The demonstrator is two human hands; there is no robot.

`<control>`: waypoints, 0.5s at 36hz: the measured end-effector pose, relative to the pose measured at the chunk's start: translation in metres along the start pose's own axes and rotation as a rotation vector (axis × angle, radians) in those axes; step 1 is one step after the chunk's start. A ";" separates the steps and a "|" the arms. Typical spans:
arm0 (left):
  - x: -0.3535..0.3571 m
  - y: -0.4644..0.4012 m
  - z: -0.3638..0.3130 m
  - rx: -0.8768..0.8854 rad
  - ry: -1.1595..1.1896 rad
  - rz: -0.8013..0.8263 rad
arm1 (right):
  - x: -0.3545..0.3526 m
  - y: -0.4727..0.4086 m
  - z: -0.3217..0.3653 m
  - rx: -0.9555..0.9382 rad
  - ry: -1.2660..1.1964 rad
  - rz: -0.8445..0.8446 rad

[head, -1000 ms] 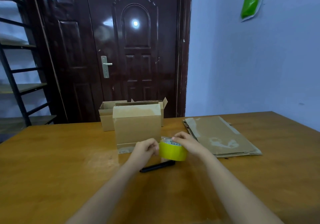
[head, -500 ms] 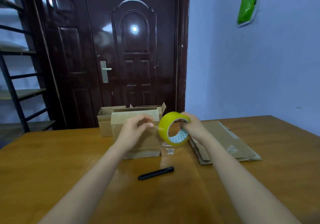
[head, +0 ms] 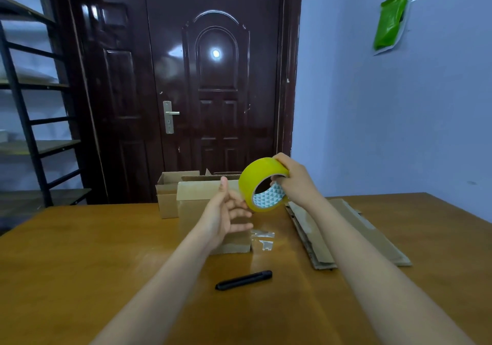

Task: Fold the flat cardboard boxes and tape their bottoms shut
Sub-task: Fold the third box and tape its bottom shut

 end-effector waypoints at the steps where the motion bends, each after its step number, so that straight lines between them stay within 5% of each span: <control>1: -0.001 -0.002 -0.002 0.014 -0.034 -0.020 | 0.001 -0.001 0.000 -0.006 0.009 -0.004; 13: -0.014 -0.021 -0.054 0.172 -0.213 -0.071 | 0.004 -0.022 0.023 -0.169 0.142 -0.020; 18: -0.028 -0.027 -0.106 0.252 -0.328 -0.104 | -0.008 -0.043 0.033 -0.290 0.970 0.023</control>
Point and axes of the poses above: each hand's wrist, its own y-axis away from the middle knuckle, its own x-axis out of the palm, z = x × y, the point moved 4 cm from there along -y, towards the middle knuckle, and after that the axes turned 2 degrees about -y, right-handed, at the moved point
